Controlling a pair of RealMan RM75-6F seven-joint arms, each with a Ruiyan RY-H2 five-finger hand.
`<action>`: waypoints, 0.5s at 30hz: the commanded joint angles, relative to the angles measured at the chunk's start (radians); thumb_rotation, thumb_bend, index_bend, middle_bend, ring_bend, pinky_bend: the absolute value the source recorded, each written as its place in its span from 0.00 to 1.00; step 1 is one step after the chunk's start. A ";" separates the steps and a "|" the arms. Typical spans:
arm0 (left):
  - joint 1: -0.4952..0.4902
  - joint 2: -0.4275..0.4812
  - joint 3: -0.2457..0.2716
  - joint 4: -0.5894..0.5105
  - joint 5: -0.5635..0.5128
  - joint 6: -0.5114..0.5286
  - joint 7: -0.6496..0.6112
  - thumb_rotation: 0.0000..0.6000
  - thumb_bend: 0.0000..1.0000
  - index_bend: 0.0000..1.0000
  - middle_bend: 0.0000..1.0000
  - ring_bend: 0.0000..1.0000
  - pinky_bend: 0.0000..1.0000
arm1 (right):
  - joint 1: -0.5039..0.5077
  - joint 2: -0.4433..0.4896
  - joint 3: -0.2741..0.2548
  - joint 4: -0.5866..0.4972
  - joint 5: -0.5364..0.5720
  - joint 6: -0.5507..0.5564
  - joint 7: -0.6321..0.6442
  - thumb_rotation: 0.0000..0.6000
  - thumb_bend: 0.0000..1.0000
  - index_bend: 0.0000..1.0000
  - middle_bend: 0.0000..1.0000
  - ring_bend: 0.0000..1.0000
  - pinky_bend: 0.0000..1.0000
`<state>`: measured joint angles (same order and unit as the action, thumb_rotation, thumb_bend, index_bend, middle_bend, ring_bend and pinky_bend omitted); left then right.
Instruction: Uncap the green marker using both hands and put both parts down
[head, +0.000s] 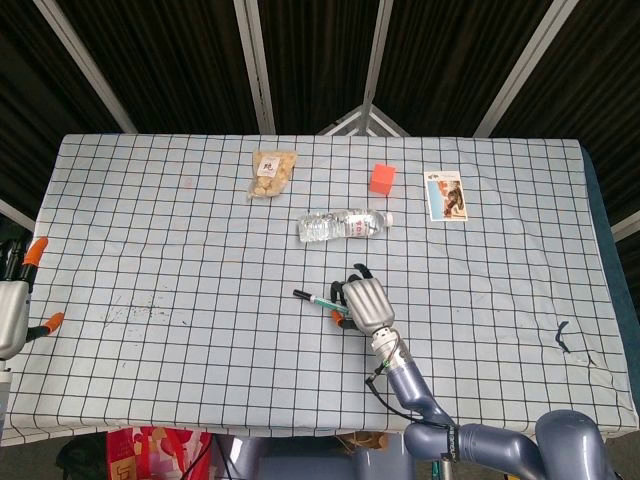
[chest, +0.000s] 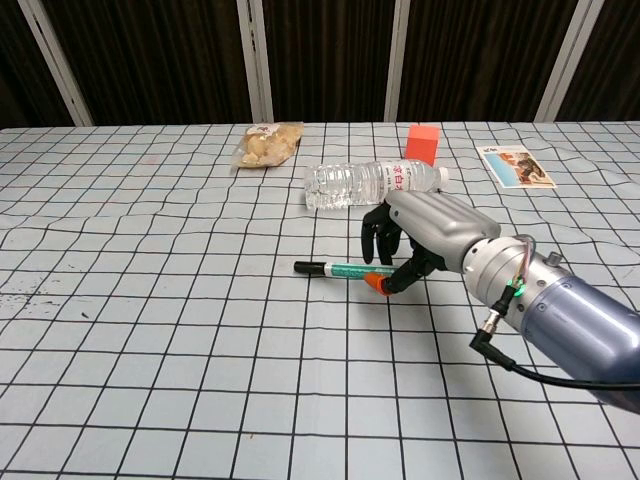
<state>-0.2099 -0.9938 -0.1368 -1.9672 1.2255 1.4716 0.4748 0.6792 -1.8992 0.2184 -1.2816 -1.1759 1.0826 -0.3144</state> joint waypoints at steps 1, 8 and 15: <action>-0.001 -0.002 0.001 0.007 0.003 -0.002 -0.008 1.00 0.21 0.07 0.00 0.00 0.03 | -0.005 0.020 0.009 -0.024 -0.017 0.010 0.028 1.00 0.60 0.86 0.68 0.43 0.15; -0.002 -0.005 0.000 0.017 0.007 -0.005 -0.023 1.00 0.21 0.07 0.00 0.00 0.03 | -0.019 0.058 0.032 -0.062 -0.044 0.035 0.102 1.00 0.61 0.86 0.68 0.43 0.15; -0.012 -0.018 -0.003 0.028 0.015 -0.013 -0.029 1.00 0.21 0.07 0.00 0.00 0.03 | -0.040 0.120 0.045 -0.121 -0.059 0.058 0.135 1.00 0.63 0.86 0.69 0.44 0.15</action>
<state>-0.2205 -1.0105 -0.1390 -1.9399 1.2395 1.4597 0.4459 0.6446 -1.7891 0.2617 -1.3928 -1.2326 1.1364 -0.1782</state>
